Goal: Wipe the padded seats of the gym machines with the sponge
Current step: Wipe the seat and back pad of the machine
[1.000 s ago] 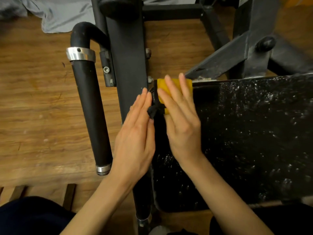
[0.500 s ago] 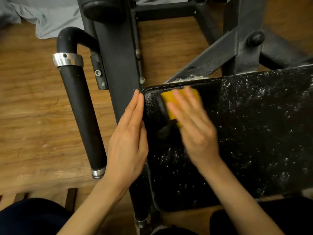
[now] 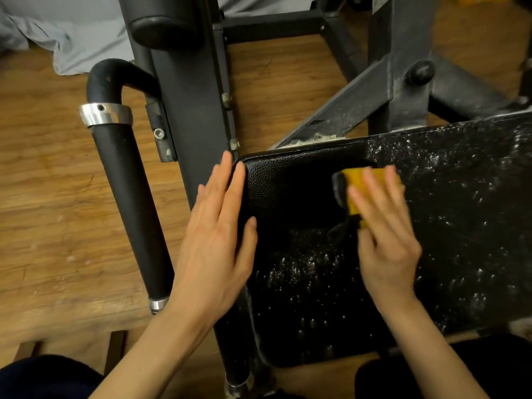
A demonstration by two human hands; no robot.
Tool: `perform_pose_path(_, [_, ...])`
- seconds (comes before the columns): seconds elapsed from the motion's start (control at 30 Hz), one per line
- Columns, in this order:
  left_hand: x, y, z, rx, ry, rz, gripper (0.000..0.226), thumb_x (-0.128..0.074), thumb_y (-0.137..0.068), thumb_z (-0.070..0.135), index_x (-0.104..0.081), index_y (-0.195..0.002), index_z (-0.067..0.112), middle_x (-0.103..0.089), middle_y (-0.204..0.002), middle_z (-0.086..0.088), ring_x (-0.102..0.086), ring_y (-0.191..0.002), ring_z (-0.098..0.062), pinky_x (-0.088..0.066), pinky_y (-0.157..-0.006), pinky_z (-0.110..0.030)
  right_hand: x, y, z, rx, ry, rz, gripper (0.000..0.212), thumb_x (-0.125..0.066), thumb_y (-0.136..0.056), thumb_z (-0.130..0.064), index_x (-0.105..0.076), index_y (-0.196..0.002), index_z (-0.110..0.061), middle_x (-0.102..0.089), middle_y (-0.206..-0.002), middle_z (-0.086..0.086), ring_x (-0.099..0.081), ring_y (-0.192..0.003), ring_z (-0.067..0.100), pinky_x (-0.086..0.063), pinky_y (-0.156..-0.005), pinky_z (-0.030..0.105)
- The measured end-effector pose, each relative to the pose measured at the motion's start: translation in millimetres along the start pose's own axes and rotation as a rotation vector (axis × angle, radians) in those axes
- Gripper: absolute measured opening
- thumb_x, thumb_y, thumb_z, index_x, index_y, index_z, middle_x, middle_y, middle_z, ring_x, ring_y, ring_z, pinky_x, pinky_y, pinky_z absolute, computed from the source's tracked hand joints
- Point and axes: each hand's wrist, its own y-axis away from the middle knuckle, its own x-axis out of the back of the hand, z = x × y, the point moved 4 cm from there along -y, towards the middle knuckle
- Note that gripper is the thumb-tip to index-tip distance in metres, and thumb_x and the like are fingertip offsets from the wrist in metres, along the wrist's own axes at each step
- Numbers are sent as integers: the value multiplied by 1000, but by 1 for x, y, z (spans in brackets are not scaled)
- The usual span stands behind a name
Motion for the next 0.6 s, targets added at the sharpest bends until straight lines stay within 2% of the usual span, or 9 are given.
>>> perform_pose_path(0.07, [0,-10,8,-82,-59,-27,61,-44,-101,14,-16,-156,13,-6,-164,2,-1,-151,-12,-7,-124,-38,-7,2,-13,-143,-22,86,43,-57,-87,9,-53,-130,6,-42,-145,21,-23,-145,38,-24,-116,56])
perform_pose_path(0.13, [-3,-23,16,-131,-62,-49,60,-44,-101,10,-18,-155,12,-9,-164,0,-1,-151,-12,-3,-124,-35,-29,5,-42,-169,-26,96,46,-65,-86,-12,-55,-129,2,-38,-148,20,-19,-146,36,-18,-120,49])
perform_pose_path(0.17, [-5,-29,19,-144,-57,-58,60,-43,-101,8,-18,-155,11,-11,-164,0,-1,-151,-12,-2,-124,-34,-38,6,-53,-150,-45,80,46,-65,-87,-17,-56,-129,-2,-38,-148,17,-19,-146,34,-17,-120,46])
perform_pose_path(0.23, [-9,-36,21,-159,-82,-84,59,-42,-101,8,-18,-155,11,-11,-164,-1,-2,-151,-14,-2,-124,-34,-45,7,-56,-54,-36,14,41,-61,-93,-13,-54,-132,-5,-39,-147,14,-22,-145,32,-21,-119,45])
perform_pose_path(0.33, [-14,-37,18,-176,-123,-104,58,-40,-102,12,-17,-155,12,-11,-164,0,-3,-151,-16,-2,-124,-34,-24,2,-21,59,59,-15,39,-52,-97,-3,-50,-136,-4,-43,-146,13,-27,-144,34,-27,-116,52])
perform_pose_path(0.4, [-14,-37,17,-189,-128,-103,57,-37,-103,17,-16,-156,13,-10,-164,2,-3,-151,-15,-2,-124,-35,-2,-6,6,-91,35,90,37,-45,-98,-2,-51,-134,0,-41,-147,16,-23,-146,35,-26,-114,57])
perform_pose_path(0.5, [-16,-37,18,-181,-131,-105,60,-36,-100,23,-16,-156,14,-10,-164,3,-2,-151,-14,-1,-123,-34,1,-15,1,-318,-44,303,37,-48,-95,1,-54,-131,0,-41,-149,16,-20,-147,33,-27,-116,52])
perform_pose_path(0.53, [-16,-38,17,-178,-126,-110,60,-35,-100,22,-16,-156,14,-10,-164,2,-2,-151,-14,-1,-123,-34,-10,-18,-14,-309,-56,300,36,-48,-95,-2,-55,-130,0,-42,-148,15,-21,-147,33,-27,-116,52])
perform_pose_path(0.6, [-16,-38,16,-182,-111,-126,62,-32,-96,21,-16,-156,13,-9,-164,2,-2,-152,-16,1,-122,-32,-36,-20,-45,-174,-89,185,35,-47,-96,-7,-56,-129,0,-43,-146,15,-22,-146,34,-26,-117,51])
